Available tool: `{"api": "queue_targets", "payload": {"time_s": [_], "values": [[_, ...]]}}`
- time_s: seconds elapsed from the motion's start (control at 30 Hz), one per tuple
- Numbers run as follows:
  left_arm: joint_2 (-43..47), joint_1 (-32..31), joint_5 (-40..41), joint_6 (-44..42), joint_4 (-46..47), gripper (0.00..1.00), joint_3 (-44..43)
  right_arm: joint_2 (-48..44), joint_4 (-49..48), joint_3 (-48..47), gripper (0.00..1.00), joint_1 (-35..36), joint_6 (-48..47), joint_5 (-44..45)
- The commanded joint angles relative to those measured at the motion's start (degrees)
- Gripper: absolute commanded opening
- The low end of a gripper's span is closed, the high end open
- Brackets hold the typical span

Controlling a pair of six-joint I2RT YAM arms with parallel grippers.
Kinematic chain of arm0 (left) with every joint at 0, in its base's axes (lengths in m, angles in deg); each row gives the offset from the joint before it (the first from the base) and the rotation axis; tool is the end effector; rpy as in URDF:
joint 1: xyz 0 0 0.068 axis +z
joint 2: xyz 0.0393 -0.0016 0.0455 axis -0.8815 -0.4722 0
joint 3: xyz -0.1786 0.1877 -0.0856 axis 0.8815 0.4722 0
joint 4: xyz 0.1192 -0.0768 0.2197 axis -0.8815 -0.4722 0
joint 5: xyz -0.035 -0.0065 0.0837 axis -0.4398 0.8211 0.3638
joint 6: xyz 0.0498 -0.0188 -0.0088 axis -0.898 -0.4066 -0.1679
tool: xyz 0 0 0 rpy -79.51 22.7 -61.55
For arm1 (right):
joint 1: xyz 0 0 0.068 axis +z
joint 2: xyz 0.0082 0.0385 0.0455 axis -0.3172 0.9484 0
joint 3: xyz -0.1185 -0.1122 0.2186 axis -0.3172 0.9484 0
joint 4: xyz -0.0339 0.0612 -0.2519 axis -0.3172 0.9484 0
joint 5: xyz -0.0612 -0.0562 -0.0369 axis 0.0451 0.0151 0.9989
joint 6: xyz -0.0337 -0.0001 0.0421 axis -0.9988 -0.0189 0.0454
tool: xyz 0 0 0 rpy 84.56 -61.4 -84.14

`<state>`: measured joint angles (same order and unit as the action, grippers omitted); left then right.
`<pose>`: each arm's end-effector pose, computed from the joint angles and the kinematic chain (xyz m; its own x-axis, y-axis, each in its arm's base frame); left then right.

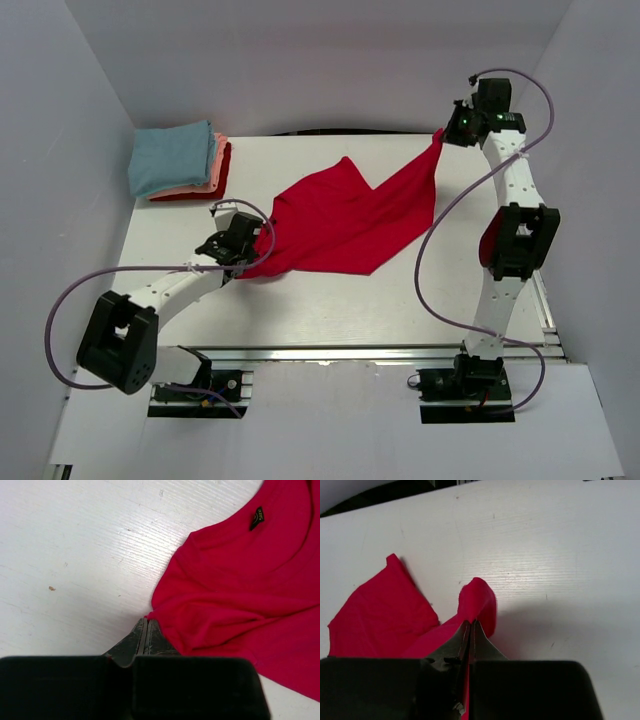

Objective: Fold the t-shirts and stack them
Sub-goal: Flatten out the tshirt

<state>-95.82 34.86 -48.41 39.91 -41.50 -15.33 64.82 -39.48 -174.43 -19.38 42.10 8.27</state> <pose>0.2398 -0.1013 0.2009 -0.6290 -0.2777 -0.7261 -0.3576 0.9327 -0.0469 0.4873 -0.0019 0.3524 -0.5659 0.2274 -0.7925 0.0088 0.9628 0.2700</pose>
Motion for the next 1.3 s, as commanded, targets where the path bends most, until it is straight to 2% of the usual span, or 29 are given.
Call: {"api": "queue_targets", "payload": {"time_s": [0.0, 0.1, 0.2, 0.3, 0.43, 0.6, 0.7, 0.87, 0.97, 1.27], "values": [[3.25, -0.55, 2.46, 0.24, -1.28, 0.0, -0.64, -1.46, -2.16, 1.98, 0.0, -0.52, -1.63, -2.63], [4.57, -0.55, 2.72, 0.32, -1.63, 0.0, 0.51, -2.5, 0.57, 2.31, 0.0, -0.35, -1.9, 0.15], [6.23, -0.55, 3.69, 0.5, -2.86, 0.0, 0.94, -12.06, -1.43, 11.24, 0.0, -0.35, -3.04, 2.7], [9.13, -0.55, 5.09, 0.5, -3.12, 0.0, 1.74, -27.33, -1.89, 19.51, 0.0, -0.35, -3.39, 4.29], [12.47, -0.55, 6.76, 0.15, -4.88, 0.0, 1.3, -40.11, -1.18, 26.9, 0.0, -0.35, -3.31, 6.39], [14.32, -0.55, 8.09, -0.38, -7.42, 0.0, -0.11, -51.71, 2.24, 26.76, 0.0, -0.35, -3.74, 8.68], [15.38, -0.55, 8.52, -0.64, -8.05, 0.0, -0.46, -54.27, 3.74, 23.25, 0.0, -0.35, -3.39, 8.6], [16.44, -0.55, 9.49, -0.82, -8.66, 0.0, -1.16, -50.6, 6.11, 15.6, 0.0, -0.35, -3.48, 7.72], [15.47, -0.64, 9.75, -1.08, -8.49, 0.0, -1.43, -44.8, 6.82, 12.35, 0.0, -0.35, -2.96, 5.79], [10.91, -0.55, 8.79, -1.17, -4.63, 0.0, 0.07, -27.49, -3.28, 19.37, 0.0, -0.26, -2.6, 1.83]]}}
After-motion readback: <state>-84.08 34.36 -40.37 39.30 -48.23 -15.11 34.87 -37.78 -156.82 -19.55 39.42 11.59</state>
